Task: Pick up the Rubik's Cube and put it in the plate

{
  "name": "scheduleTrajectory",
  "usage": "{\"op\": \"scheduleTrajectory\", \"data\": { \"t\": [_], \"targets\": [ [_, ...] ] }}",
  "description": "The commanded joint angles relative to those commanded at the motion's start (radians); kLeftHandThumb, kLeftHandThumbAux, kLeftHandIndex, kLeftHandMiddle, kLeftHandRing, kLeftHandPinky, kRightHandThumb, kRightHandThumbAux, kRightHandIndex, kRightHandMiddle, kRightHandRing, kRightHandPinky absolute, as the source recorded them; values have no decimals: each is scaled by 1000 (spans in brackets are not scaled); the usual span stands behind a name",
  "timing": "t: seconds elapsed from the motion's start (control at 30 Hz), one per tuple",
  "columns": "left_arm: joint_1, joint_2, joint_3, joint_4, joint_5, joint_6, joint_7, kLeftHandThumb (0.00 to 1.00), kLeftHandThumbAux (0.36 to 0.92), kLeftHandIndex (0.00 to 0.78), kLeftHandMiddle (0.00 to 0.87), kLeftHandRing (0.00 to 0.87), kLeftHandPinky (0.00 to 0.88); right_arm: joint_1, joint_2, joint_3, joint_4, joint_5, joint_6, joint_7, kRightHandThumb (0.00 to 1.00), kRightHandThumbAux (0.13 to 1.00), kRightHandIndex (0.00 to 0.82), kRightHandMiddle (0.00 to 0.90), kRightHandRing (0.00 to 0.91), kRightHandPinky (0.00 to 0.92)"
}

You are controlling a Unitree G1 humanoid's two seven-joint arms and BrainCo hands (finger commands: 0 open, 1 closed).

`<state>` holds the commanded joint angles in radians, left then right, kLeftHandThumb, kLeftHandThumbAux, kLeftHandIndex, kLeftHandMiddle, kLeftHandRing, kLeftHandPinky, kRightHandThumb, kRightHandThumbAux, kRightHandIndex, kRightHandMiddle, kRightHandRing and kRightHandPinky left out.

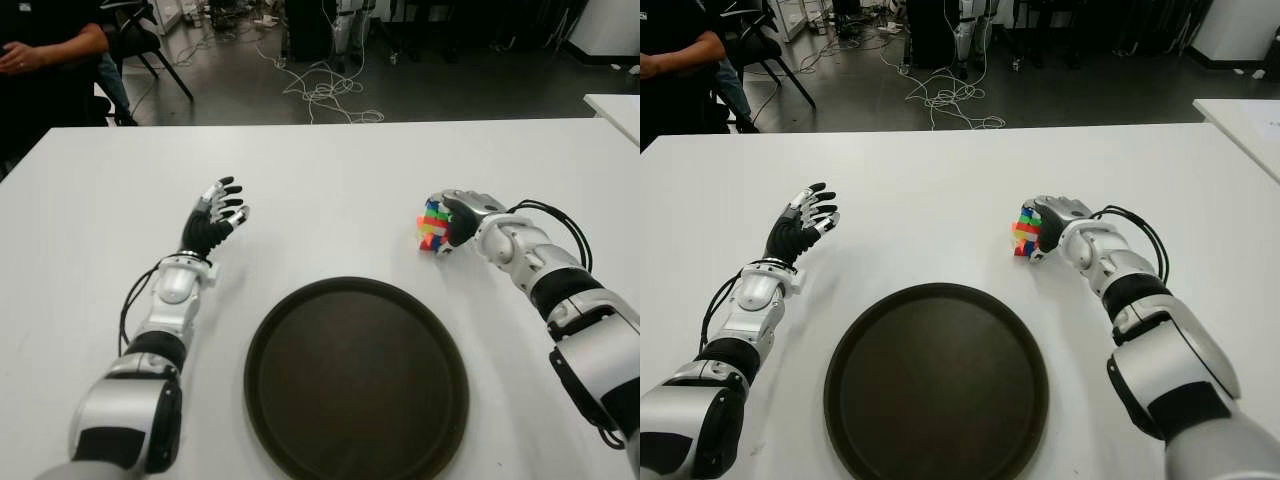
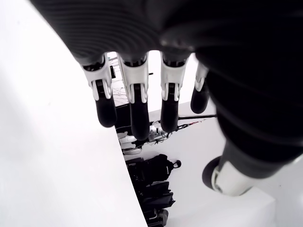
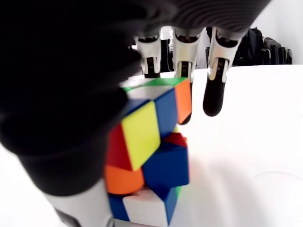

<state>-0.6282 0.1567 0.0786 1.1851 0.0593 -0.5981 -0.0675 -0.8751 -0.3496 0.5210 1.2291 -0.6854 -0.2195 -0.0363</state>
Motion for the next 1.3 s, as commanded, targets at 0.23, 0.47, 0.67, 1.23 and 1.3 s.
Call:
{"op": "scheduleTrajectory", "data": {
  "t": [0.23, 0.47, 0.67, 1.23, 1.3],
  "targets": [
    [3, 2, -1, -3, 1, -9, -1, 170, 709, 107, 197, 193, 174, 0, 4, 1, 2, -2, 3, -1, 0, 911, 330, 390, 427, 424],
    [4, 3, -2, -6, 3, -5, 3, 166, 711, 109, 202, 195, 156, 2, 6, -1, 3, 0, -1, -3, 0, 910, 367, 442, 472, 462],
    [3, 1, -1, -7, 2, 2, 6, 154, 705, 107, 199, 192, 171, 4, 5, -5, 5, 2, -7, -7, 0, 914, 417, 513, 525, 506],
    [2, 0, -1, -9, 1, -2, 5, 165, 704, 112, 204, 198, 179, -5, 4, 11, 26, -20, -3, -52, 663, 743, 423, 587, 578, 546],
    [2, 0, 0, -10, 0, -3, 3, 164, 708, 111, 202, 198, 180, -5, 3, 14, 27, -23, -6, -68, 675, 740, 422, 591, 582, 545]
  ]
}}
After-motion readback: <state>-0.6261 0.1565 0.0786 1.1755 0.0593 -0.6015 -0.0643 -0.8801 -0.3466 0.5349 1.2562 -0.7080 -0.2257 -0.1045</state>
